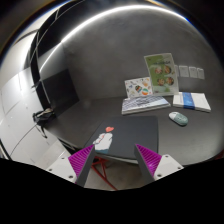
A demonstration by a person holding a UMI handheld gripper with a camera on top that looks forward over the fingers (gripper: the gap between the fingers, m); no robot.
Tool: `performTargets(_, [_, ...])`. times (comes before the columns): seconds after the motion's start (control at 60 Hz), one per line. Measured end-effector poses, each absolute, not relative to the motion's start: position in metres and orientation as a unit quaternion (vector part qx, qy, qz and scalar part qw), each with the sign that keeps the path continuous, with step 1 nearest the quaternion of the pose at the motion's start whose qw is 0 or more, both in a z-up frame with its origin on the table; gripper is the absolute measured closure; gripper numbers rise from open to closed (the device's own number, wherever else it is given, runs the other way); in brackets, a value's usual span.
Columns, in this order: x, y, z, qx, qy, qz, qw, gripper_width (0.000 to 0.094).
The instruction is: Arrange mouse
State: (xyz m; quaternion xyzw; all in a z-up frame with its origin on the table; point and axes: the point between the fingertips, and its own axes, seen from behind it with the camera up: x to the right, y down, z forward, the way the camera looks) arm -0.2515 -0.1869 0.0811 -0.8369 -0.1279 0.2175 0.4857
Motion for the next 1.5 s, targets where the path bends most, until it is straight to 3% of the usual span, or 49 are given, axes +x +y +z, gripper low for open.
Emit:
performTargets(0.133, [-0.232, -0.173, 0.079, -0.840, -0.073, 0.203, 0.497, 0.0119])
performTargets(0.217, [-0.239, -0.128, 0.060, -0.847, -0.019, 0.182, 0.499, 0.0125])
performTargets(0.417, [-0.145, -0.084, 0.045, -0.857, 0.021, 0.054, 0.513, 0.0128])
performTargets(0.617, [-0.055, -0.027, 0.018, -0.872, -0.024, -0.040, 0.488, 0.0133])
performTargets(0.85, [-0.018, 0.031, -0.007, -0.895, -0.056, 0.003, 0.443, 0.0143])
performTargets(0.883, [-0.016, 0.037, -0.012, -0.897, -0.068, 0.007, 0.437, 0.0078])
performTargets(0.9, [-0.017, 0.042, -0.010, -0.895, -0.072, 0.018, 0.441, 0.0134])
performTargets(0.933, [-0.019, 0.047, -0.012, -0.897, -0.075, 0.033, 0.434, 0.0146])
performTargets(1.2, [-0.020, 0.102, -0.011, -0.894, -0.102, 0.053, 0.434, 0.0165])
performTargets(1.317, [-0.022, 0.116, -0.010, -0.889, -0.092, 0.050, 0.446, 0.0303])
performTargets(1.333, [-0.022, 0.117, -0.010, -0.888, -0.090, 0.050, 0.448, 0.0377])
performTargets(1.5, [-0.020, 0.120, -0.007, -0.884, -0.062, 0.043, 0.462, 0.0450])
